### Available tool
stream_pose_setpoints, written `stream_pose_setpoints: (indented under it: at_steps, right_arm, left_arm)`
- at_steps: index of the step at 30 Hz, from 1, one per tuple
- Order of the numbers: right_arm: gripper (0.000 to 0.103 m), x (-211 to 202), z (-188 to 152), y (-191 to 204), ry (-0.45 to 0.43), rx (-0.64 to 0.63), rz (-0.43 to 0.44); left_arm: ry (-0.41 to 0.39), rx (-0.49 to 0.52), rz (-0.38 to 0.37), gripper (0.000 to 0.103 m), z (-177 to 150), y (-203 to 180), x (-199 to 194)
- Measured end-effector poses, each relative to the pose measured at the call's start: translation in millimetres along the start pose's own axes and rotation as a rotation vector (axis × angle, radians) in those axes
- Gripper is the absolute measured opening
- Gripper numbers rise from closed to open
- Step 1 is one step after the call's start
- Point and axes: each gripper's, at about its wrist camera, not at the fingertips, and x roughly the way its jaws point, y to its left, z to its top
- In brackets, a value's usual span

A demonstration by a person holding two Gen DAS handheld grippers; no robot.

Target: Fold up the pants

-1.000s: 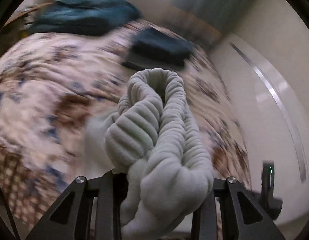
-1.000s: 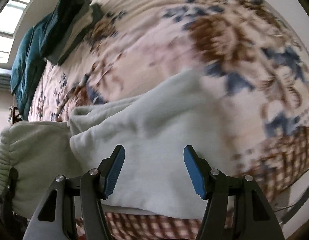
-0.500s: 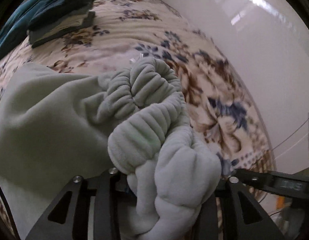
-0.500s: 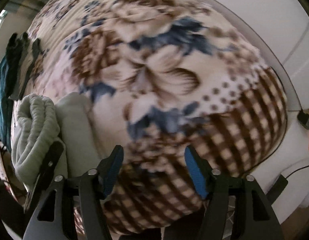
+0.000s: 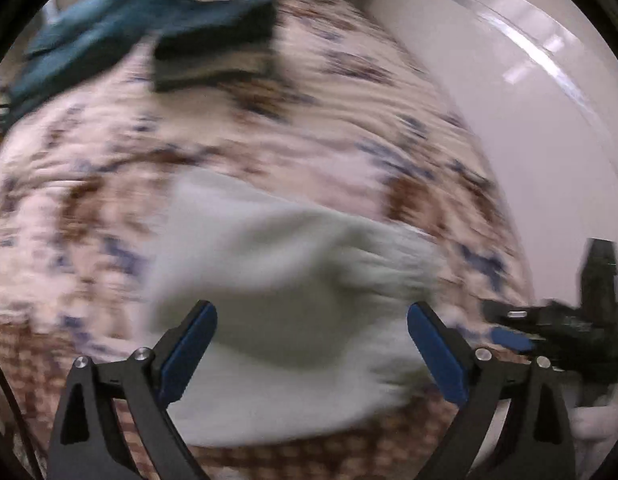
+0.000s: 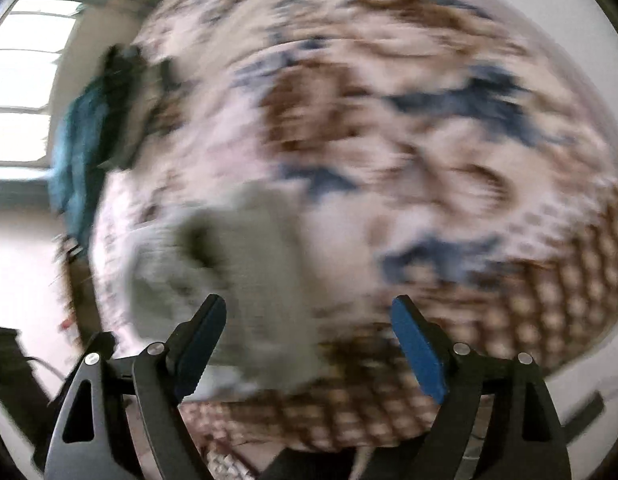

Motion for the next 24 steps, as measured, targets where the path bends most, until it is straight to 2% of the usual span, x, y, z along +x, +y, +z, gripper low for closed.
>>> stream_pose_setpoints:
  at_steps: [2,4,5,6,7,8,9,11,13,14,16,17,18,19,20,21,23,24]
  right_arm:
    - [0.087,18,7,22,0.019,-0.043,0.062]
    - [0.087,41,11,37,0.065,-0.076,0.062]
    - [0.083,54,12,42,0.094,-0.087,0.065]
    - [0.068,70,14,45,0.116,-0.089,0.064]
    - [0.061,74,16,47,0.115,-0.087,0.048]
    - [0.049,75,15,49,0.106,-0.088,0.031]
    - [0.034,67,14,53,0.083,-0.104,0.025]
    - [0.014,37,12,58,0.001,-0.130,-0.010]
    - [0.014,20,15,50,-0.040,-0.124,-0.059]
    - [0.014,20,17,38,-0.024,-0.101,-0.094]
    - [0.014,37,19,15,0.036,-0.038,-0.117]
    - [0.015,53,19,4,0.109,-0.004,-0.115]
    - [0.017,64,18,-7,0.165,0.057,-0.095]
    - [0.020,63,17,-13,0.161,0.102,-0.062]
    - [0.032,59,18,-15,0.153,0.119,-0.044]
    - [0.051,51,16,-13,0.141,0.123,-0.046]
    - [0.062,32,9,-8,0.091,0.127,-0.031]
    - [0.063,22,1,-2,0.070,0.131,0.014]
  left_arm:
    - [-0.003,-0.022,0.117,0.097,8,36,6]
    - [0.025,-0.032,0.195,0.097,10,61,21]
    - [0.057,-0.046,0.213,0.097,10,75,34]
    - [0.084,-0.063,0.210,0.097,9,85,45]
    - [0.099,-0.069,0.202,0.097,8,89,52]
    - [0.126,-0.078,0.182,0.097,6,93,62]
    - [0.138,-0.085,0.175,0.097,5,95,66]
    - [0.156,-0.096,0.139,0.097,1,95,72]
    - [0.157,-0.104,0.117,0.097,-4,92,73]
    - [0.159,-0.102,0.104,0.097,-6,90,74]
    - [0.160,-0.087,0.098,0.097,-9,83,78]
    - [0.162,-0.077,0.103,0.097,-10,81,79]
    - [0.165,-0.053,0.118,0.097,-10,76,82]
    - [0.165,-0.023,0.136,0.097,-11,72,84]
    - [0.166,0.003,0.142,0.097,-12,67,86]
    - [0.167,0.017,0.138,0.097,-13,64,86]
    - [0.173,0.033,0.134,0.097,-15,60,87]
    - [0.175,0.041,0.131,0.097,-16,58,87]
